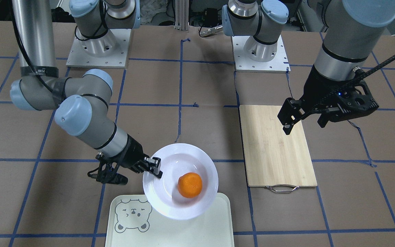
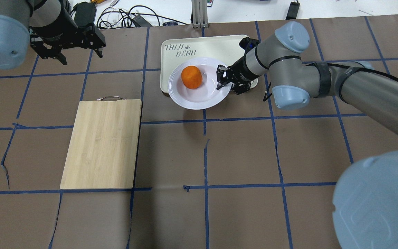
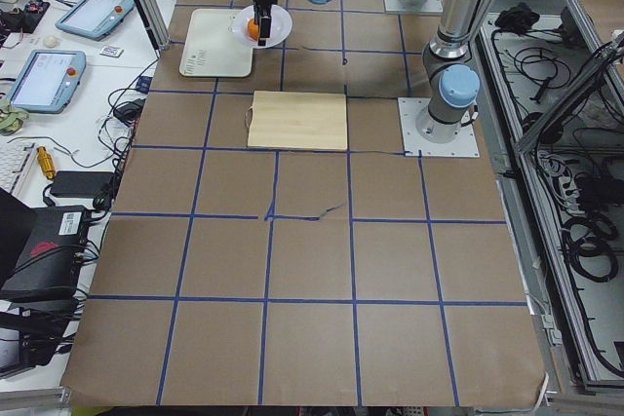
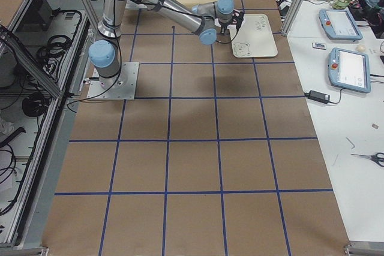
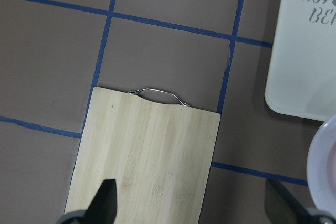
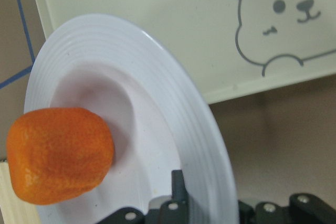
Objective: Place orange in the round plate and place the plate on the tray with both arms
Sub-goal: 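Slide the plate with the right gripper onto the bear tray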
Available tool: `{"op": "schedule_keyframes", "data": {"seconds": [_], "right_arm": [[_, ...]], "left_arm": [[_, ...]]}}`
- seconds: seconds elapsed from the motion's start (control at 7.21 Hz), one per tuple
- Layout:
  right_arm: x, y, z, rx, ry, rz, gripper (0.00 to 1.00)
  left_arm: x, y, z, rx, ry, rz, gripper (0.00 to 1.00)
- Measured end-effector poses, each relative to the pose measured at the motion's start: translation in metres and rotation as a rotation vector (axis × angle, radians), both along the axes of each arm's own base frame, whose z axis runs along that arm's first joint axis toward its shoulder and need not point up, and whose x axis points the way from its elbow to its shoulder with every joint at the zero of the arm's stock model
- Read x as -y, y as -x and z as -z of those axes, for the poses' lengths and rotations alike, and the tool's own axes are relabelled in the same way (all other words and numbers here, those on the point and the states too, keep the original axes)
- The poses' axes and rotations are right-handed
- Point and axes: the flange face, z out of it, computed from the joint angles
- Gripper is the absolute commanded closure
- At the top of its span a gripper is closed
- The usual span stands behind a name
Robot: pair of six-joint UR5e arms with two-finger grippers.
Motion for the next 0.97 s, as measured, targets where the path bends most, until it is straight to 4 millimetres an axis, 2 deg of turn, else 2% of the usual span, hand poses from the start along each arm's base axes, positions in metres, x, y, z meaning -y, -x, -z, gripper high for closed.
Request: {"op": "schedule_keyframes", "data": {"seconds": [0.14,0.28,0.42,0.55,0.69,0.83,0.97], "right_arm": [[0.046,-0.002,0.011,0.002,0.022,0.011,1.00],[0.082,-0.004,0.025,0.000,0.039,0.019,1.00],[0.103,-0.005,0.039,-0.004,0.044,0.025,1.00],[0.112,-0.005,0.048,-0.006,0.041,0.031,0.92],[0.115,-0.005,0.052,-0.007,0.039,0.036,0.25],[0.115,-0.004,0.054,-0.016,0.036,0.041,0.00],[0.115,-0.001,0.054,-0.046,0.038,0.054,0.00]], "left_arm": [[0.000,0.000,-0.002,0.001,0.004,0.000,0.00],[0.000,0.000,-0.005,0.000,0.010,0.001,0.00],[-0.003,0.002,-0.008,-0.004,0.018,0.003,0.00],[-0.007,0.004,-0.013,-0.007,0.025,0.006,0.00],[-0.011,0.005,-0.017,-0.009,0.031,0.008,0.00],[-0.015,0.005,-0.020,-0.010,0.032,0.010,0.00],[-0.018,0.007,-0.019,-0.012,0.025,0.028,0.00]]}}
